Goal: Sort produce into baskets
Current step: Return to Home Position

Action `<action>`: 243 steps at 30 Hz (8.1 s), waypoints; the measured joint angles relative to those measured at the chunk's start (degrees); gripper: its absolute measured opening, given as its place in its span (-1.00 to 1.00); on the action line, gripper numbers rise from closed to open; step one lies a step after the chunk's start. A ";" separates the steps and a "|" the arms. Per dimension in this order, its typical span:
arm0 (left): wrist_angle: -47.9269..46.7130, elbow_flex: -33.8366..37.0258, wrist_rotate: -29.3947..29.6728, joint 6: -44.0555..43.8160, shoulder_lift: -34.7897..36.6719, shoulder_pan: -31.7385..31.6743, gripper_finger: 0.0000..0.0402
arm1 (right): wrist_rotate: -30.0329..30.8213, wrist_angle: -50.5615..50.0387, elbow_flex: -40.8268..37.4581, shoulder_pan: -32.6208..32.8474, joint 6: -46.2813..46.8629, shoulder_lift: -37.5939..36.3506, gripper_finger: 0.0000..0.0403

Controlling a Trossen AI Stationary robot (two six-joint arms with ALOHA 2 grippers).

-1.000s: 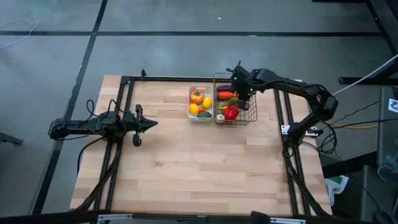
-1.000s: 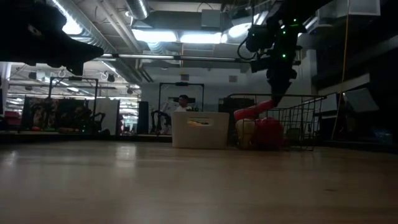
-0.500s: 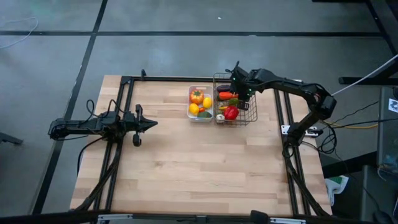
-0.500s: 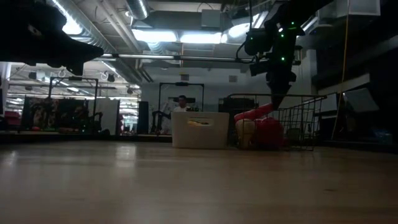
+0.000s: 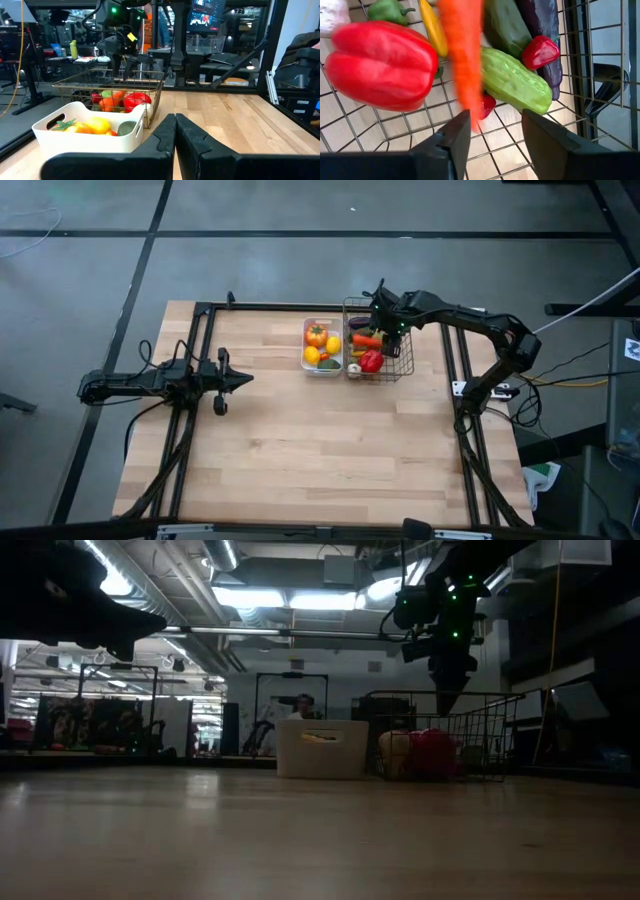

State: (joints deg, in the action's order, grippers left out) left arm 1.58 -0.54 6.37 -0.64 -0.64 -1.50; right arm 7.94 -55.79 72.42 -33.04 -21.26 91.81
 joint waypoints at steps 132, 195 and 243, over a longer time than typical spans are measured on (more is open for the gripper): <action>0.02 -0.04 0.02 -0.02 0.02 0.00 -0.97 | -31.65 49.88 -68.32 0.02 19.57 -89.50 -0.99; 0.00 0.00 0.02 0.00 0.02 0.02 -0.97 | -37.64 59.27 -71.32 0.02 23.91 -90.07 -0.99; 0.01 0.04 0.01 0.00 0.02 0.01 -0.97 | -36.60 60.28 -71.47 11.72 23.98 -91.65 -0.99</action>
State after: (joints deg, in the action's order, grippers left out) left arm 1.59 -0.49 6.38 -0.64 -0.62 -1.49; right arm -28.65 4.49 0.95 -21.32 2.72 0.16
